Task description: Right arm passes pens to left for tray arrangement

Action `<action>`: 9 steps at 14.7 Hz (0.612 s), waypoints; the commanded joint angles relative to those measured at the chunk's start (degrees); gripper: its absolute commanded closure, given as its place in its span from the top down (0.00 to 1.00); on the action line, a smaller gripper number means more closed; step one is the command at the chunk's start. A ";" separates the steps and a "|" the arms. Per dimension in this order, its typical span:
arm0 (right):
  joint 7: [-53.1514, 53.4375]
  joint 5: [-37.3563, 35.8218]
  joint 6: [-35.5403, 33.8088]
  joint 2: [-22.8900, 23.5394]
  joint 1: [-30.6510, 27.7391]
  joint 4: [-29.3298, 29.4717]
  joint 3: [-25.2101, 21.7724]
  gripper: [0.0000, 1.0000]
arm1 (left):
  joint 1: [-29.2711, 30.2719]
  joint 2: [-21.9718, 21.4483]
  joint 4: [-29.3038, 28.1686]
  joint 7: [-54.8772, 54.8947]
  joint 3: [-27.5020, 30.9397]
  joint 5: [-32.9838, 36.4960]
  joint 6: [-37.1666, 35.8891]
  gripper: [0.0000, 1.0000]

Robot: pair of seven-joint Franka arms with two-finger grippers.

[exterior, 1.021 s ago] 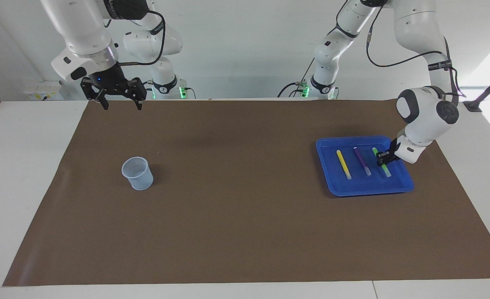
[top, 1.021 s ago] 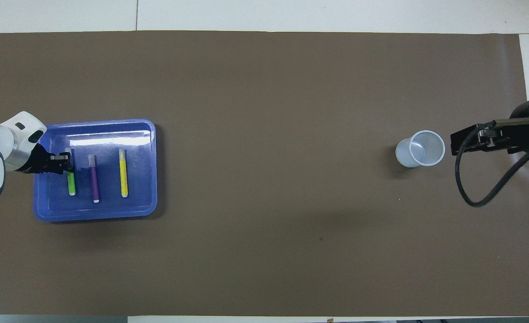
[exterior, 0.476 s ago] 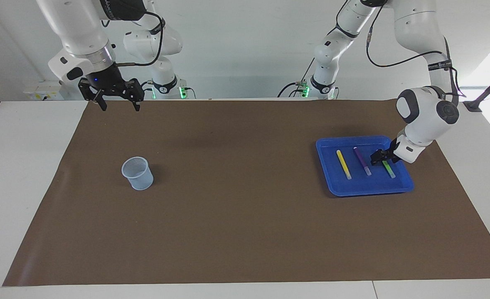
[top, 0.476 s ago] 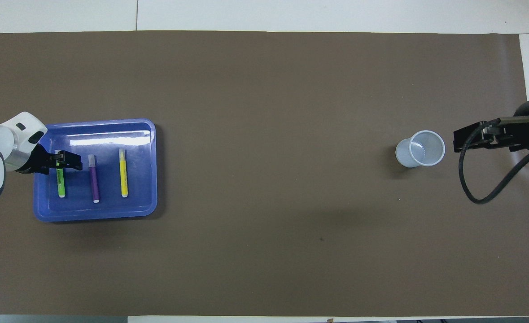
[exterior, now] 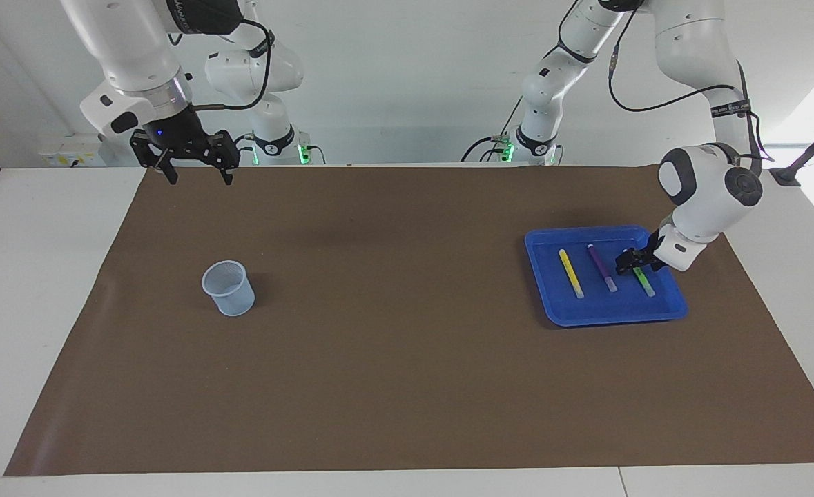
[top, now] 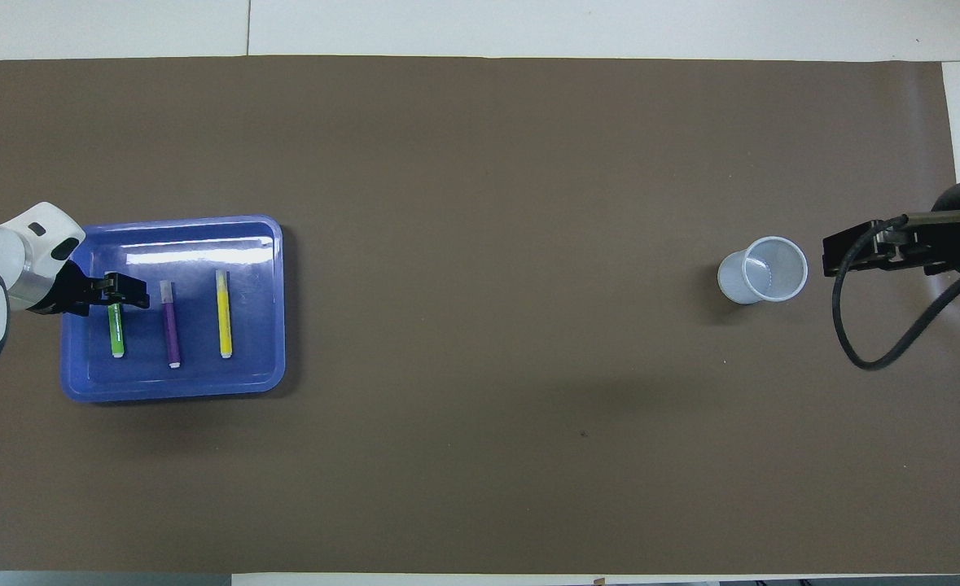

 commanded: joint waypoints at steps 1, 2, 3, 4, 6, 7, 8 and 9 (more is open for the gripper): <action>-0.87 1.02 1.04 -1.30 -0.67 -1.54 0.11 1.00 | -0.14 -0.25 1.78 0.31 -0.53 0.93 -0.36 1.00; -0.87 1.02 1.04 -1.30 -0.67 -1.54 0.11 1.00 | -1.02 -0.25 3.18 0.22 -0.62 0.84 -1.50 1.00; -0.87 1.02 1.04 -1.30 -0.67 -1.54 0.11 1.00 | -2.77 -0.25 4.67 0.22 -0.62 0.76 -2.64 1.00; -0.87 1.02 1.04 -1.30 -0.67 -1.54 0.11 1.00 | -3.65 -0.60 5.38 -0.04 -0.62 0.76 -3.44 1.00; -0.87 1.02 1.04 -1.30 -0.67 -1.54 0.11 1.00 | -5.06 -1.13 5.74 -1.18 -0.71 0.76 -4.23 1.00; -0.87 1.02 1.04 -1.30 -0.67 -1.54 0.11 1.00 | -5.76 -1.83 5.83 -1.36 -0.80 0.76 -4.32 1.00; -0.87 1.02 1.04 -1.30 -0.67 -1.54 0.11 1.00 | -6.03 -2.01 5.83 -1.27 -0.80 0.76 -4.32 1.00; -0.87 1.02 1.04 -1.30 -0.67 -1.54 0.11 1.00 | -6.12 -2.45 6.18 -1.36 -0.80 0.76 -4.58 1.00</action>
